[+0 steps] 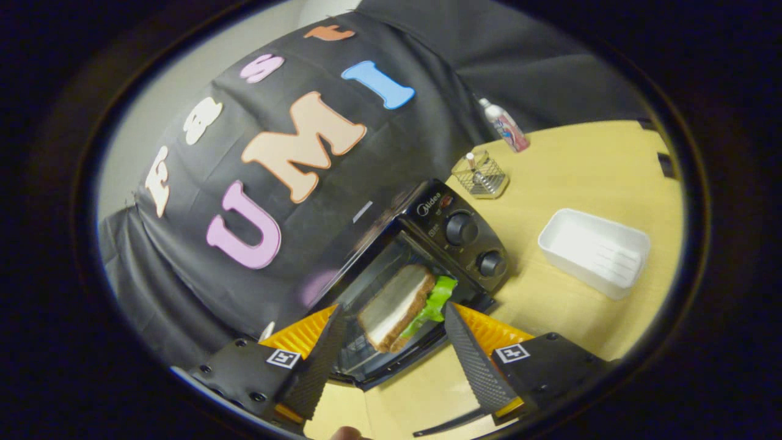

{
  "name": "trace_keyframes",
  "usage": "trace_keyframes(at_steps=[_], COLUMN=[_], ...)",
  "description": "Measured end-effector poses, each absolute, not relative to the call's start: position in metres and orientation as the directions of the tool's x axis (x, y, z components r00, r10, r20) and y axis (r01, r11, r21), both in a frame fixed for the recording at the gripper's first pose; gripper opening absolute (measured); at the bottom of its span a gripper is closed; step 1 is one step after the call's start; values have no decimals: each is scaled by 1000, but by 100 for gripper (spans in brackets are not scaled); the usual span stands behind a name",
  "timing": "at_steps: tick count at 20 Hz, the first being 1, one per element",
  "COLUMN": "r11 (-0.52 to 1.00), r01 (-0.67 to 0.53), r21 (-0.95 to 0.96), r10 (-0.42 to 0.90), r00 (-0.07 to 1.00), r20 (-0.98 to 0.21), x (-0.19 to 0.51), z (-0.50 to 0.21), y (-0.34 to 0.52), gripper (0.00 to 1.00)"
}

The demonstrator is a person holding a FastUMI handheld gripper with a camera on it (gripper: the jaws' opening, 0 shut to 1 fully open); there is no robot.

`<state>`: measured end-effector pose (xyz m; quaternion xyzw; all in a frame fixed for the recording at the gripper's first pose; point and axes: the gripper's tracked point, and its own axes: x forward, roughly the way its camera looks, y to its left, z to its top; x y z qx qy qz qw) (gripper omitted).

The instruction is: Open the toaster oven, put the food inside, and close the toaster oven door.

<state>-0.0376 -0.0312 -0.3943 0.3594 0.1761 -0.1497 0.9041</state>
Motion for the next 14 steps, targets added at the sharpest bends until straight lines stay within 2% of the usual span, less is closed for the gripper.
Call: trace_keyframes(at_steps=[6,10,14], r11=[890,946,956], r01=[359,324,282], r21=[281,3,-79], r10=[-199,-273,-272], r00=[860,802,756], r20=[-469,-532,-596], x=[-95,-147,-170], z=[-383,-394,-420], y=[-15,-7,10], gripper=[99,100,100])
